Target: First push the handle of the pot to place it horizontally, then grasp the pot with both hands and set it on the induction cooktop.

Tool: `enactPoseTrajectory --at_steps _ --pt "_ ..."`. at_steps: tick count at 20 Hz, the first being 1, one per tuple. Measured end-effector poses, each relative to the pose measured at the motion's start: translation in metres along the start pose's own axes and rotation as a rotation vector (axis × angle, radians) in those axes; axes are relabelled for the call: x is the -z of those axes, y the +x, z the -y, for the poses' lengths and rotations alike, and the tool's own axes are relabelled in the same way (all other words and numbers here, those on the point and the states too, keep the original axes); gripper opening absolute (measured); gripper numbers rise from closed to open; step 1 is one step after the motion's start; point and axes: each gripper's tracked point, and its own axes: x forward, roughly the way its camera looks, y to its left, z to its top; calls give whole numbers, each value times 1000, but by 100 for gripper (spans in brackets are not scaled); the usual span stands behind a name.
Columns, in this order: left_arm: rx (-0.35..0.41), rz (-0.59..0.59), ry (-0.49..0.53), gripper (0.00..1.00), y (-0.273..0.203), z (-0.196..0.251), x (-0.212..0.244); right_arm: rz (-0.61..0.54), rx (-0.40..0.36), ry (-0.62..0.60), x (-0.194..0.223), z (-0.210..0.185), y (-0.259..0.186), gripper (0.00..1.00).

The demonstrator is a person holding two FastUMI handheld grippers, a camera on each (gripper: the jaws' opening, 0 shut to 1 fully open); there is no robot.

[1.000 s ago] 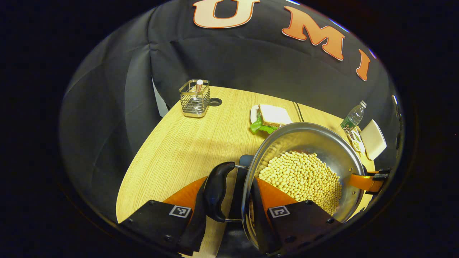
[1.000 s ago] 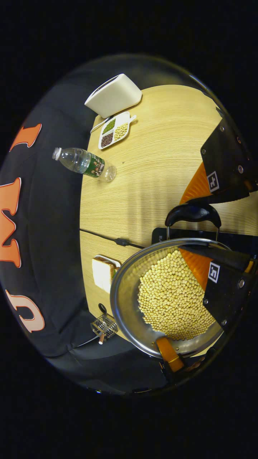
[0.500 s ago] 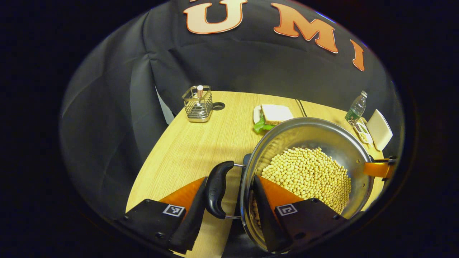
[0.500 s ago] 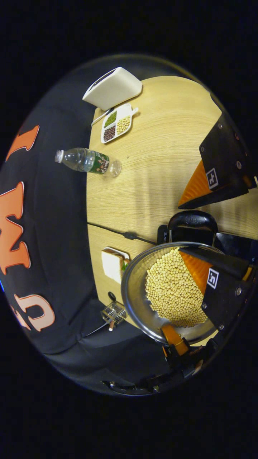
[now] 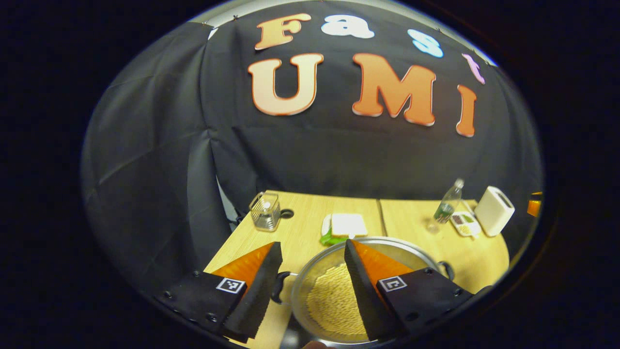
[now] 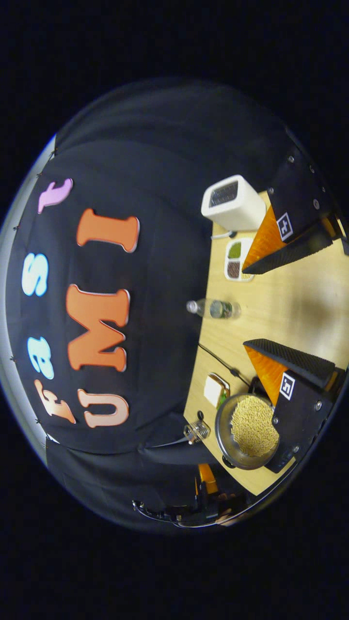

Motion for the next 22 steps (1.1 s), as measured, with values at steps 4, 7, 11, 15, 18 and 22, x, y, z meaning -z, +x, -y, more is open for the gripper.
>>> enactPoseTrajectory --at_steps 4,7,11,15,18,22 --pt "49 173 -25 85 -41 62 -79 147 63 -19 -58 75 -75 86" --pt "93 273 -36 86 -76 103 -125 251 71 -46 -100 104 -121 88" --pt "137 415 -62 88 -126 138 -199 377 77 -89 -159 123 -179 92" --pt "175 531 -67 91 -170 154 -255 488 57 -121 -211 113 -219 98" --pt "197 600 -93 97 -200 161 -292 531 37 -133 -237 106 -250 95" --pt "203 668 -106 96 -241 159 -332 600 64 -153 -275 114 -275 95"
